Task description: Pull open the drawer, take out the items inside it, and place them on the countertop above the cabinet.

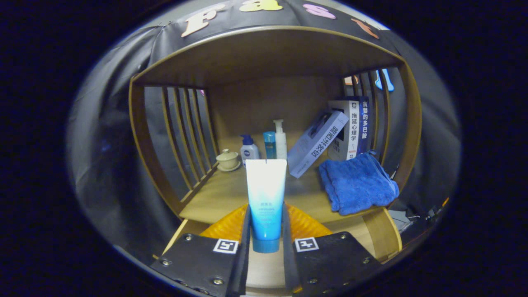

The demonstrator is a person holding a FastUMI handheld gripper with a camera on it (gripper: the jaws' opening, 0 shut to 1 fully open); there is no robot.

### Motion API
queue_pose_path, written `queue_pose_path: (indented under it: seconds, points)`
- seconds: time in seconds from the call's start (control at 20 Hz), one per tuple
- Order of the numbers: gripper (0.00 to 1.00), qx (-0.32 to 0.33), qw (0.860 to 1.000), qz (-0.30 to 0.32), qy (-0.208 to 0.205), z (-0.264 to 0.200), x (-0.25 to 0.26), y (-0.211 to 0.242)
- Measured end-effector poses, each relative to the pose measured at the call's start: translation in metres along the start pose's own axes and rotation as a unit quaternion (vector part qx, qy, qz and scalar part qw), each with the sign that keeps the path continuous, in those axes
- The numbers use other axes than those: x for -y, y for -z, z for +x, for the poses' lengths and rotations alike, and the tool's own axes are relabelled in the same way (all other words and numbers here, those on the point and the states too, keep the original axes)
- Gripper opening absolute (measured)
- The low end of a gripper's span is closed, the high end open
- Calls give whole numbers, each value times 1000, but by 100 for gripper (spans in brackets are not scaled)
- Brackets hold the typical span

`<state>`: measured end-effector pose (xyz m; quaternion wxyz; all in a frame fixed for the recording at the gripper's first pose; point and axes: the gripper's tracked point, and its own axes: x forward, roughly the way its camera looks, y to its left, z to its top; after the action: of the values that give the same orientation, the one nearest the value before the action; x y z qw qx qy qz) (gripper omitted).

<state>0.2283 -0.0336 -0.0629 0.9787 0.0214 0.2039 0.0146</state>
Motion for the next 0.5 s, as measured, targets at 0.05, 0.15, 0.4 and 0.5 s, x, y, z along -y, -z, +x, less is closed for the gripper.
queue_pose_path:
  seconds: [0.05, 0.15, 0.4, 0.5]
  points:
    - [36, 1, 1000, 1, 2, 11, 1, 2]
    - [35, -1, 1000, -10, 10, 32, 4, 9]
    - [36, -27, 999, -8, 29, 77, 15, 38]
    - [36, -37, 999, 2, 36, 89, 20, 46]
